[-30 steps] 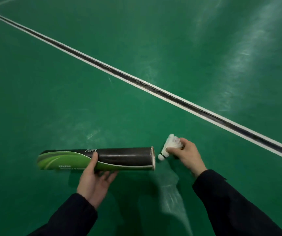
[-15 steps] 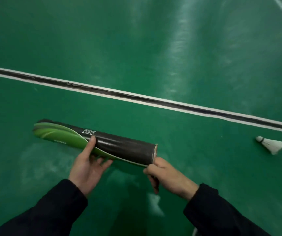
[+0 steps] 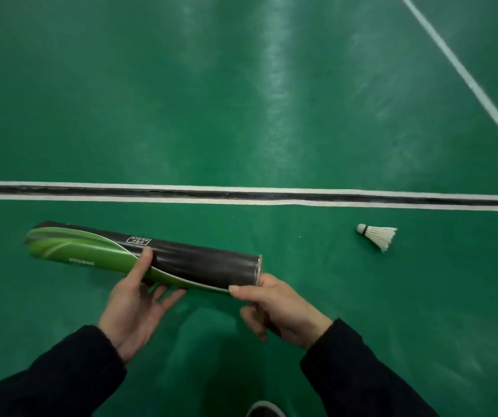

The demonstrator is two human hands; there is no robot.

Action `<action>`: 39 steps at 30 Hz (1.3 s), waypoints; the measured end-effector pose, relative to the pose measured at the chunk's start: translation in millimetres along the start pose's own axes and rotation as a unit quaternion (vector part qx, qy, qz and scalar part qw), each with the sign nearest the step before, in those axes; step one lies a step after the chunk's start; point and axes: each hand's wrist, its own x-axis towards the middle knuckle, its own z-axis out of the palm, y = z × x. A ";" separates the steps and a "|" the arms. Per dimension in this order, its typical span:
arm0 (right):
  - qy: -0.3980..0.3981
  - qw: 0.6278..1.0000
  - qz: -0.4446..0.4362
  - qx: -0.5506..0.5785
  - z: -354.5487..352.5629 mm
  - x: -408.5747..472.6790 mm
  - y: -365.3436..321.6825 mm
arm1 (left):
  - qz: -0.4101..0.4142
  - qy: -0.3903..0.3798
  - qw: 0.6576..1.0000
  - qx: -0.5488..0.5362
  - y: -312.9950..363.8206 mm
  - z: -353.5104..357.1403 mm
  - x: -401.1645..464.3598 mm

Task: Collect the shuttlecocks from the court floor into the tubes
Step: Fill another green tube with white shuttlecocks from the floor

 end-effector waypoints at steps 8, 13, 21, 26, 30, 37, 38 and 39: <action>0.570 0.811 -0.115 0.065 -169.4 -5.7 -3.5 | -0.001 -0.023 0.996 0.092 12.6 82.9 50.6; 0.650 0.758 -0.020 -0.056 -263.5 5.1 17.3 | -0.031 -0.067 0.991 0.112 1.0 119.4 78.8; 0.534 0.809 -0.235 -0.079 -193.5 -51.0 -3.8 | -0.105 -0.077 0.987 0.092 -35.6 190.7 144.6; 0.469 0.851 -0.146 -0.187 -179.0 -70.0 -31.5 | -0.153 -0.186 0.960 0.143 -52.2 270.6 148.5; 0.431 0.893 -0.102 -0.080 -170.5 -109.9 -73.3 | -0.193 -0.289 0.918 0.193 -47.0 348.2 118.1; 0.655 0.727 -0.194 0.066 -132.4 -161.8 -140.7 | -0.237 -0.384 0.868 0.208 -23.9 425.4 58.3; 0.687 0.693 -0.206 0.071 -129.2 -165.9 -144.0 | -0.245 -0.394 0.862 0.205 -25.2 430.0 51.9; 0.702 0.675 -0.212 0.076 -125.8 -170.1 -145.2 | -0.251 -0.403 0.856 0.203 -28.2 433.2 46.2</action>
